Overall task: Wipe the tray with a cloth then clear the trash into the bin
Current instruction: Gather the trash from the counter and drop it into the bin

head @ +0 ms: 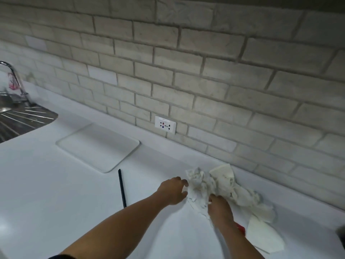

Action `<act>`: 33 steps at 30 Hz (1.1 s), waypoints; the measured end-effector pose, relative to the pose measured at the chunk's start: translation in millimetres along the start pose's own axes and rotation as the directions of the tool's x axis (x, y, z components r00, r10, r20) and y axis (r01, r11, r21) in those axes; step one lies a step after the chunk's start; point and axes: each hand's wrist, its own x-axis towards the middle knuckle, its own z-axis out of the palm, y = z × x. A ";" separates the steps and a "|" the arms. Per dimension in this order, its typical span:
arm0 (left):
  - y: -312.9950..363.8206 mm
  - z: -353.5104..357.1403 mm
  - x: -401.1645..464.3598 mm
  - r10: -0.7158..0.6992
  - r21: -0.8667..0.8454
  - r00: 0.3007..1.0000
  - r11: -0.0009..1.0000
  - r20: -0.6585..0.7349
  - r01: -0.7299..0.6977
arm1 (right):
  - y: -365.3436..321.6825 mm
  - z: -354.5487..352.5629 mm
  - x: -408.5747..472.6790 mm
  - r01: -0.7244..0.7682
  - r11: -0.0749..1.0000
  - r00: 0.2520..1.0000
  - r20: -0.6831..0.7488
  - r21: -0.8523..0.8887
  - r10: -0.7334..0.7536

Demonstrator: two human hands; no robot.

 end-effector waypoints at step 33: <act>27.9 6.9 3.3 0.089 -0.094 0.960 0.989 -0.265 -0.117 | 14.6 -117.5 -21.1 0.019 0.272 0.917 -0.125 0.962 0.378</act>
